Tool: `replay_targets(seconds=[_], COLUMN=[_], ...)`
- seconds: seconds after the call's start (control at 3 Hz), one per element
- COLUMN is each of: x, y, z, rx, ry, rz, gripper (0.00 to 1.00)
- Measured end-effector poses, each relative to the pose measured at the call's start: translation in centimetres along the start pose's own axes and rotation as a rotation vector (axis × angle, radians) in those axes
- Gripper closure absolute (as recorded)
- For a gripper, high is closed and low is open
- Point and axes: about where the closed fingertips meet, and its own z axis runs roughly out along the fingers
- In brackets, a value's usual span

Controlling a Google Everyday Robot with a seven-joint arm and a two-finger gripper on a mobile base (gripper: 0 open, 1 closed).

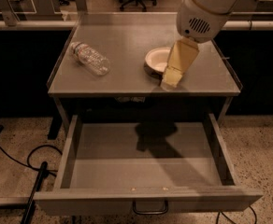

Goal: Place water bottle into top drawer

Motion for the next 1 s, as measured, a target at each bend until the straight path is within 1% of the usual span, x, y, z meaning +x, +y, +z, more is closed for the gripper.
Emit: replay_targets(seconds=[0.33,0.67,1.0], x=[-2.3,-5.2,-5.5], y=[-1.0,-1.9,-1.8], z=[1.7,5.0,5.3], rx=[0.028,-0.019,-0.022], ry=[-0.016,-0.021,-0.027], rz=[0.007,0.011,0.012], gripper=[0.0,0.0,0.0])
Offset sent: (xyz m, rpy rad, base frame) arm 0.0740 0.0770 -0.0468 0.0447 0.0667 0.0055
